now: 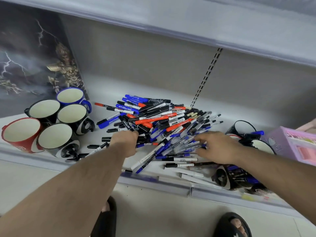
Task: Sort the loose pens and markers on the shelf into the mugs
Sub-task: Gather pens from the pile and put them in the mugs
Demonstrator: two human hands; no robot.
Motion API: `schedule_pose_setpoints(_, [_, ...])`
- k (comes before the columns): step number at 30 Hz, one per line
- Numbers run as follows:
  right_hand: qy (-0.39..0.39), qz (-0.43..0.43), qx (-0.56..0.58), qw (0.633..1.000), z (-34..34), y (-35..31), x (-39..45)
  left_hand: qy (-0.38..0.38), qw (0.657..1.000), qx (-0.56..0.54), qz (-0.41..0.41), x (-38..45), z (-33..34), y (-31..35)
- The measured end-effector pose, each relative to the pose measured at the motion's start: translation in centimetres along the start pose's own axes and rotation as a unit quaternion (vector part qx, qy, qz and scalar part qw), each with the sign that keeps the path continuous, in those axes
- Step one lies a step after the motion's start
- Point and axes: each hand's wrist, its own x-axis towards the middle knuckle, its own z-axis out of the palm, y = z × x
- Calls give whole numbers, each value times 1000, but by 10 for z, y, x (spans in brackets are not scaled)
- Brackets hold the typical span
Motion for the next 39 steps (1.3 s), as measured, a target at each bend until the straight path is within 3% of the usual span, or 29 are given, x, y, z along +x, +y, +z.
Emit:
schedule_pose_setpoints(4, [-15,-1,-23,1000,-21,1,-18,33,999,35,6,-5,-26,1])
schedule_pose_setpoints(7, [-14,6,-24,1000,-31,-1,-34,56,998,-1,-13,-13,-47,-2])
schedule_pose_setpoints(12, [4,13,-31,999,-43,-11,-61,76,980,-159,-95,-34,-73,-11])
schedule_pose_setpoints(15, [40,15,16,999,-51,-21,-76,95,959,-251,-93,-46,-89,-3])
schedule_pose_setpoints(18, [65,12,85,994,-58,-35,-91,103,916,-380,-71,-62,-101,15])
schedule_pose_setpoints(20, [76,12,144,987,-64,-46,-102,90,870,-482,-54,-75,-106,27])
schedule_pose_setpoints(23, [90,38,309,946,-68,-58,-116,80,746,-659,-56,-93,-110,45])
schedule_pose_setpoints(26, [84,118,505,851,-63,-72,-134,65,587,-803,-80,-110,-114,68])
schedule_pose_setpoints(29, [28,202,612,764,-49,-90,-152,43,437,-894,-90,-130,-118,91])
schedule_pose_setpoints(31, [-10,269,654,707,-37,-98,-158,29,362,-928,-86,-142,-119,103])
schedule_pose_setpoints(33, [-40,331,688,645,-28,-102,-160,28,347,-934,-78,-153,-119,113])
schedule_pose_setpoints(35, [-39,341,727,595,-20,-103,-161,43,364,-927,-75,-162,-120,123])
schedule_pose_setpoints(39, [21,302,759,577,-14,-97,-158,60,395,-916,-42,-172,-126,136])
